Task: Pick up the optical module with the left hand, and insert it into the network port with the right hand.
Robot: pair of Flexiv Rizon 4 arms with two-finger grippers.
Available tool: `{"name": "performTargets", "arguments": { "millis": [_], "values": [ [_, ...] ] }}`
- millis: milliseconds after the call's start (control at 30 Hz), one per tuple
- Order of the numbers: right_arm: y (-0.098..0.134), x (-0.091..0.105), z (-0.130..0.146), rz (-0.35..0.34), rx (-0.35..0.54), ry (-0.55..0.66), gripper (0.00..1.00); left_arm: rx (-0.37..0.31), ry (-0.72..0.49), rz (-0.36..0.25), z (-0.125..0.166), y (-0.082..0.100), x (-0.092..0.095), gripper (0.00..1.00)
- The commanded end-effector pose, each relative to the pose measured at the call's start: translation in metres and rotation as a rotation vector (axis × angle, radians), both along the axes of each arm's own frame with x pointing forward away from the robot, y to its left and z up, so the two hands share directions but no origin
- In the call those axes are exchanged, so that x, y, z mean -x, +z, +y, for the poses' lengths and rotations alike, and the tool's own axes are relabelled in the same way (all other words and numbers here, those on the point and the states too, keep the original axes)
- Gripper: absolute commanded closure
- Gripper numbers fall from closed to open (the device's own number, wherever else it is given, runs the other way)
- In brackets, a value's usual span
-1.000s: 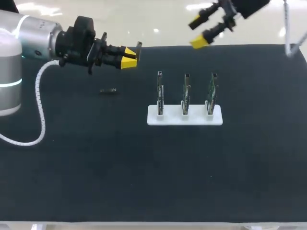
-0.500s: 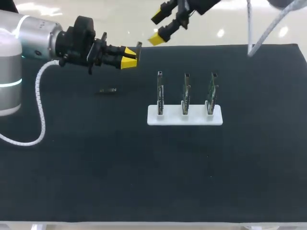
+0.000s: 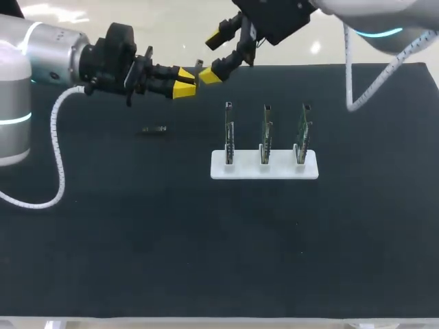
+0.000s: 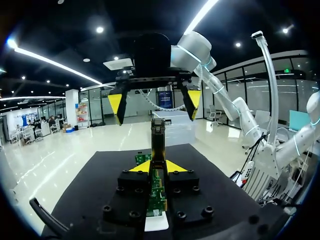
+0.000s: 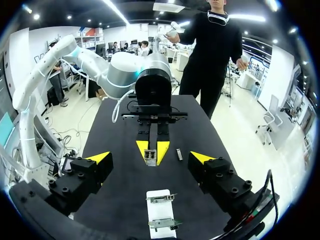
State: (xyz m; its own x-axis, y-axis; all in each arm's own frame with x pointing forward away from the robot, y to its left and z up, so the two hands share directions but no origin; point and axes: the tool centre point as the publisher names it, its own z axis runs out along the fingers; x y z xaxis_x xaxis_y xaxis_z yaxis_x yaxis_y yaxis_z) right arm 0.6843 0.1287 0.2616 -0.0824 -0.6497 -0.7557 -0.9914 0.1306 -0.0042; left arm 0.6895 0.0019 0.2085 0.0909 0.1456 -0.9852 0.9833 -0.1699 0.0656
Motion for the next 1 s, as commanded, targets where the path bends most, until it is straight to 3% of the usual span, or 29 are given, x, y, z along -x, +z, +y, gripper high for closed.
{"name": "performTargets", "arguments": {
  "millis": [33, 100, 167, 400, 667, 733, 1000],
  "values": [
    [-0.001, 0.004, 0.0, -0.007, -0.005, -0.006, 0.0, 0.001, 0.004, -0.002, 0.0, 0.0, 0.001, 1.0],
    [-0.002, 0.004, 0.003, -0.01, -0.007, -0.005, 0.04, 0.001, 0.004, -0.002, 0.0, 0.0, 0.001, 1.0],
    [-0.003, 0.004, 0.004, -0.012, -0.01, -0.004, 0.23, 0.001, 0.004, -0.002, 0.0, 0.0, 0.001, 1.0],
    [-0.006, 0.001, 0.01, -0.014, -0.016, -0.001, 0.42, 0.001, 0.004, -0.002, 0.0, 0.0, 0.001, 1.0],
    [-0.005, 0.001, 0.015, -0.01, -0.018, -0.005, 0.44, 0.001, 0.004, -0.002, 0.0, 0.0, 0.001, 1.0],
    [-0.005, 0.001, 0.016, -0.008, -0.018, -0.008, 0.51, 0.001, 0.004, -0.002, 0.0, 0.0, 0.001, 1.0],
    [-0.005, -0.003, 0.018, -0.013, -0.018, -0.01, 0.55, 0.001, 0.004, -0.002, 0.0, 0.0, 0.001, 1.0]
  ]
}}
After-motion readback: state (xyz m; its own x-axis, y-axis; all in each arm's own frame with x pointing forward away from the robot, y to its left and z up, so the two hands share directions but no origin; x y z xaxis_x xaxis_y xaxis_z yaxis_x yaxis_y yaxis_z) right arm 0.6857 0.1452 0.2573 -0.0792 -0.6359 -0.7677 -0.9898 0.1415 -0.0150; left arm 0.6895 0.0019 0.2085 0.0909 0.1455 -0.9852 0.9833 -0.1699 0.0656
